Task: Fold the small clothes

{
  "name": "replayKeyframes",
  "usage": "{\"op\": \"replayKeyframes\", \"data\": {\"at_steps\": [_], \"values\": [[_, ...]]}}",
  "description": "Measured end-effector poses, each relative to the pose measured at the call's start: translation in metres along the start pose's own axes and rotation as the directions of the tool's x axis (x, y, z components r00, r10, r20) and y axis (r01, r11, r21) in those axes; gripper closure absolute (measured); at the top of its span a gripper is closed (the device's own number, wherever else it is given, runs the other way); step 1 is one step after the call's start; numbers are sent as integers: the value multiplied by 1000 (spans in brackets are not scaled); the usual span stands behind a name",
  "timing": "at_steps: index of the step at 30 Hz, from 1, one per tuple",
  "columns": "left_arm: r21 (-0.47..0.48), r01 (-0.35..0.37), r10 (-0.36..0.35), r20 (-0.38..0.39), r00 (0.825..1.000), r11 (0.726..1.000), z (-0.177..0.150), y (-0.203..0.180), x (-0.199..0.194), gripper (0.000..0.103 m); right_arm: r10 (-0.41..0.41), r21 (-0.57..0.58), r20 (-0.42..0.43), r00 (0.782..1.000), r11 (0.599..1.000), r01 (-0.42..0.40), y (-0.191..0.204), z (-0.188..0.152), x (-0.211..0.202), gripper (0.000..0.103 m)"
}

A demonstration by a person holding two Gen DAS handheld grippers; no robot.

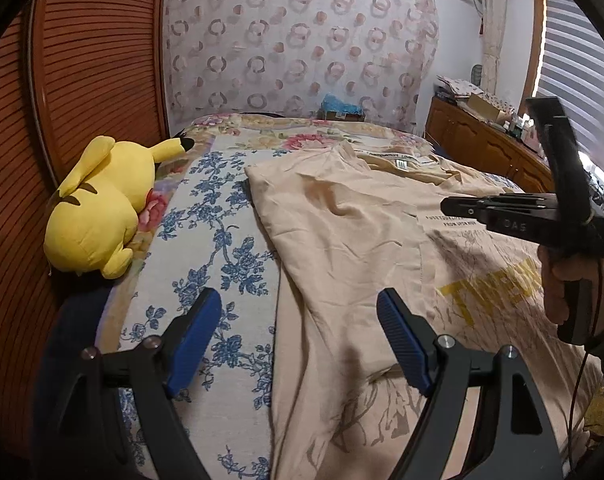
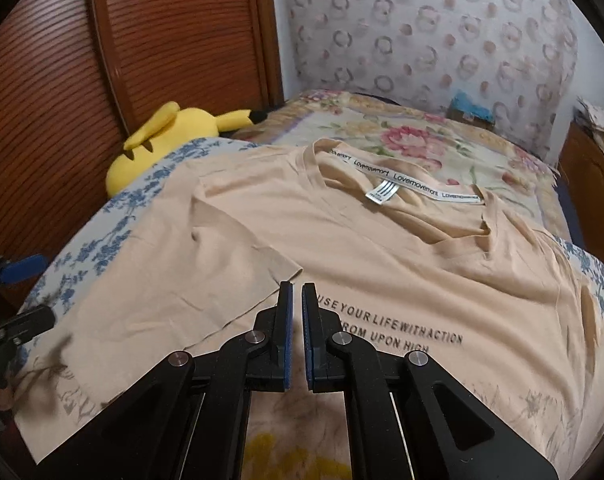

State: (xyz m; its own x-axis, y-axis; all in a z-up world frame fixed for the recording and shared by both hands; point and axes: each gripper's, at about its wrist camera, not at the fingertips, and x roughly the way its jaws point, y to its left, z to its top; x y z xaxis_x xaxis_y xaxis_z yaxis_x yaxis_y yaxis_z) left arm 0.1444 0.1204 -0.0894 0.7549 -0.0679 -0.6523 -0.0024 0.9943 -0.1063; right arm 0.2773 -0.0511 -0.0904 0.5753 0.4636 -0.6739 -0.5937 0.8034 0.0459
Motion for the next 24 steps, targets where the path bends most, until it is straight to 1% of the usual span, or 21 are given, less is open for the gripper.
{"op": "replayKeyframes", "data": {"at_steps": [1, 4, 5, 7, 10, 14, 18, 19, 20, 21, 22, 24], "values": [[6, 7, -7, 4, 1000, 1000, 0, -2, -1, 22, 0, 2, 9, 1000, 1000, 0, -2, -2, -5, 91], [27, 23, -24, 16, 1000, 999, 4, -10, -4, 22, 13, 15, 43, 999, 1000, -14, -11, -10, -27, 83], [34, 28, -29, 20, 999, 999, 5, -14, -5, 22, 12, 19, 49, 999, 1000, -13, -10, -10, -29, 82], [48, 42, -43, 25, 999, 998, 9, -24, -5, 22, 10, 27, 68, 998, 1000, -11, -21, -18, -48, 78], [69, 59, -61, 23, 998, 996, 13, -41, -3, 22, -16, 39, 84, 996, 999, 12, -42, -33, -74, 74], [120, 82, -84, 11, 996, 989, 18, -74, 4, 22, -71, 45, 93, 993, 997, 67, -73, -55, -107, 74], [146, 119, -118, -14, 993, 982, 22, -102, 14, 22, -124, 78, 91, 988, 990, 117, -109, -79, -135, 72], [155, 127, -125, -22, 992, 980, 22, -111, 18, 22, -133, 87, 89, 987, 988, 125, -117, -82, -139, 66], [163, 131, -128, -28, 991, 978, 23, -117, 20, 22, -146, 97, 87, 985, 986, 138, -124, -87, -143, 61], [172, 135, -131, -34, 991, 976, 23, -123, 23, 22, -174, 116, 86, 981, 980, 164, -137, -95, -149, 50], [183, 140, -134, -43, 990, 973, 23, -132, 26, 22, -191, 132, 87, 978, 975, 178, -144, -100, -153, 44], [202, 151, -143, -56, 988, 968, 22, -144, 29, 22, -206, 171, 80, 975, 967, 190, -162, -111, -159, 44]]}}
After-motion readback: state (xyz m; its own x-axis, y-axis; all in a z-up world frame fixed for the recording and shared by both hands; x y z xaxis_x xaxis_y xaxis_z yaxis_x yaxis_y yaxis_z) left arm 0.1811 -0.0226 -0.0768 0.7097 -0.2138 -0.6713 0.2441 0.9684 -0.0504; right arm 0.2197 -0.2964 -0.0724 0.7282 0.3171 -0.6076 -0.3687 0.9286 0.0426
